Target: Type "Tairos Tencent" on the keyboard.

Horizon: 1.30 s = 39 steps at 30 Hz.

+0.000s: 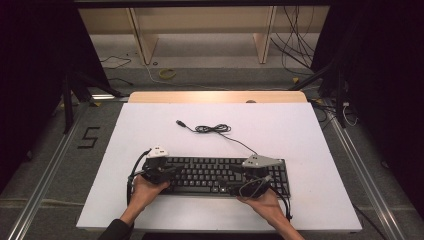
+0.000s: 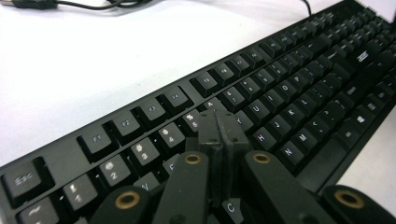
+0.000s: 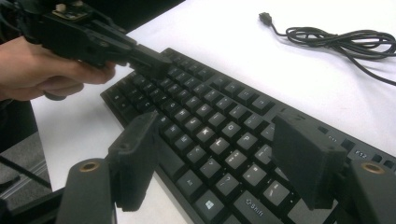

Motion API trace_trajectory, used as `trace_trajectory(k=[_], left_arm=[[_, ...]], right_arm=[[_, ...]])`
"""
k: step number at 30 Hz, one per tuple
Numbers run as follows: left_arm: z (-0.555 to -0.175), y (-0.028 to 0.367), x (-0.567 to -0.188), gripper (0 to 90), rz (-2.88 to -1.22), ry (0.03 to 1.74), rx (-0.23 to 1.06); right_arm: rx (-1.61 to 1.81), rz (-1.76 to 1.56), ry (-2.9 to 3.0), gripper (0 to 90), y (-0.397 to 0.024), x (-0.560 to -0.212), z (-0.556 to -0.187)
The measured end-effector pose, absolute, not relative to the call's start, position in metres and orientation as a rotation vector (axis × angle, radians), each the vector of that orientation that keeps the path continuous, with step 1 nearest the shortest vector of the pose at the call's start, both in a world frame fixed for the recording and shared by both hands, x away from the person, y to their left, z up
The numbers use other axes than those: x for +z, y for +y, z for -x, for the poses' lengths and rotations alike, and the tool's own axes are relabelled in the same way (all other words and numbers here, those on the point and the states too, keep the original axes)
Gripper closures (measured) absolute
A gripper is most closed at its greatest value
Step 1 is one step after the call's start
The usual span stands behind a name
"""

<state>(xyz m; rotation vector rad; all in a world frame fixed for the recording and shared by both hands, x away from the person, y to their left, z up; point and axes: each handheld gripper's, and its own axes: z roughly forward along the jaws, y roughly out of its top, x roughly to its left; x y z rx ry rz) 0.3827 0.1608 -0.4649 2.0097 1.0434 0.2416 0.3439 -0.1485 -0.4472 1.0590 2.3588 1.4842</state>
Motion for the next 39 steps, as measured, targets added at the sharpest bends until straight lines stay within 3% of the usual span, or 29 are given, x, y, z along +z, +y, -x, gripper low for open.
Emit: trace_trajectory(k=[39], left_arm=[[-0.389, 0.155, -0.477, 89.1, -2.083, 1.068, 0.216]], right_arm=[[1.487, -1.053, 2.362, 32.4, -0.149, -0.447, -0.339]])
